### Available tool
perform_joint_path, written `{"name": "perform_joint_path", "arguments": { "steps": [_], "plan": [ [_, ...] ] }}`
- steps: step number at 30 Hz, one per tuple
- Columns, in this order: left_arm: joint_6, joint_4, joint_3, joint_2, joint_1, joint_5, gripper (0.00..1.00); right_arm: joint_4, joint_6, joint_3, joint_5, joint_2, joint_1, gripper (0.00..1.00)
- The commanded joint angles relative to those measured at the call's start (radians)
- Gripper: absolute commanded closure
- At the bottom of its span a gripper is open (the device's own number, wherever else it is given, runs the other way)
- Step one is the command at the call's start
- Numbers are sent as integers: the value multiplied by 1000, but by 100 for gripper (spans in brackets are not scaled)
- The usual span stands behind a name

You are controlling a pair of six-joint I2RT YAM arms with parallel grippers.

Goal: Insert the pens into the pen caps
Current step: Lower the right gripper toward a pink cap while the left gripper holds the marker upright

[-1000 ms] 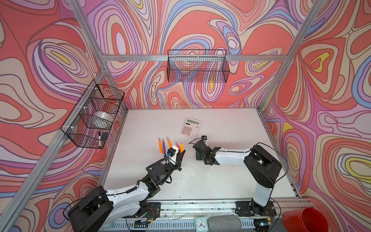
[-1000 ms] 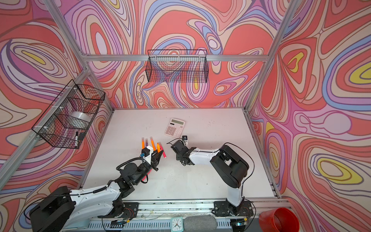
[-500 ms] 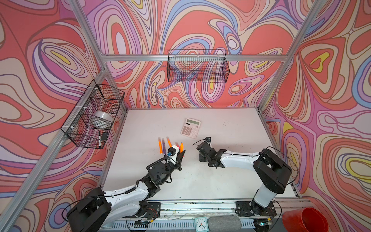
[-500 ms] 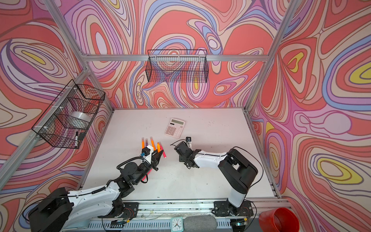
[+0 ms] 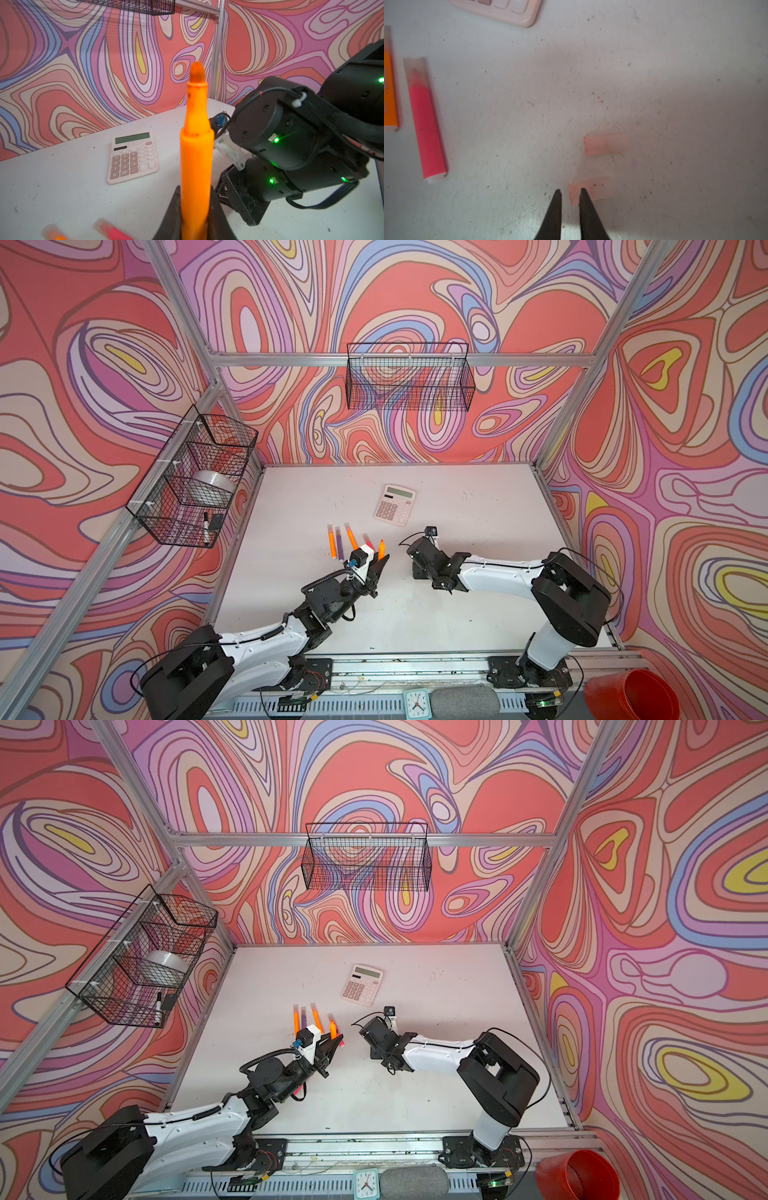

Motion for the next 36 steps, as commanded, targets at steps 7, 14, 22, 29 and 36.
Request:
{"name": "perform_joint_path", "arguments": {
  "steps": [7,14,22,29,36],
  "plan": [
    [-9,19,1,-28,-1,-67,100,-41,-25,125,38,136,3,81],
    [-53,-167,77,-47,-1,-148,100,-37,-15,106,45,148,2,82],
    [-87,-53,27,-42,-1,-180,100,-30,14,33,41,100,2,82],
    [-91,-100,42,-54,-1,-194,100,-29,33,-34,26,29,2,83],
    [-91,-106,43,-55,-2,-197,100,-39,34,-68,16,-53,5,83]
  ]
}}
